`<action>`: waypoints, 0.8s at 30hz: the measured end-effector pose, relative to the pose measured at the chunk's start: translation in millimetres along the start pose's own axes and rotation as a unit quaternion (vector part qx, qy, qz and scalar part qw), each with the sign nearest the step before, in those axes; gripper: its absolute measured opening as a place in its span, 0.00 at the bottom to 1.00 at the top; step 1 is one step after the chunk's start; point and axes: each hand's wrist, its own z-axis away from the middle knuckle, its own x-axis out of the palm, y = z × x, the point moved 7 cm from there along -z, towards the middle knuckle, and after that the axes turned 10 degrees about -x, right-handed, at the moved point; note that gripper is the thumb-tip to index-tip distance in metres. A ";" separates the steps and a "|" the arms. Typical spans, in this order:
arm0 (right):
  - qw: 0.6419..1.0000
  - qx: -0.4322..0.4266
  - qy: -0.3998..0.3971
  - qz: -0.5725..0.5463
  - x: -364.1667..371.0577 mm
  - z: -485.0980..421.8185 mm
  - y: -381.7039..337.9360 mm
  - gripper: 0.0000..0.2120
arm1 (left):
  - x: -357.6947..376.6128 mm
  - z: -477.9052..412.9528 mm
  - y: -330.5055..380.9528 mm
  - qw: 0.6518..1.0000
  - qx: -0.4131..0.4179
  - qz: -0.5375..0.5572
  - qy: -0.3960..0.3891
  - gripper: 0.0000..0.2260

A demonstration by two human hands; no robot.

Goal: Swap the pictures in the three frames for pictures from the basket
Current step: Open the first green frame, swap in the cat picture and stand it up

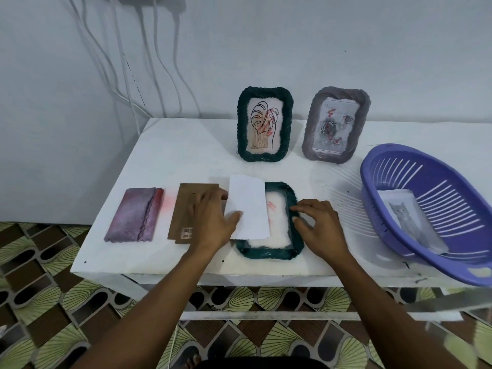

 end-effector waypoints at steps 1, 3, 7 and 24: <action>1.000 0.003 0.001 -0.005 0.0 0.1 0.3 0.12 | -2.7 2.1 3.2 0.999 -0.008 0.047 -0.008 0.16; 1.000 0.011 -0.002 -0.022 -0.4 -0.6 0.4 0.12 | -8.3 4.6 10.4 0.992 -0.018 0.118 -0.029 0.19; 0.998 0.011 -0.023 -0.055 -12.8 -6.4 -13.9 0.12 | -21.0 7.4 32.1 0.985 0.017 0.152 -0.076 0.33; 0.989 0.137 -0.048 0.032 -169.1 -11.5 28.8 0.14 | 125.2 31.5 147.3 0.941 0.032 0.221 -0.253 0.23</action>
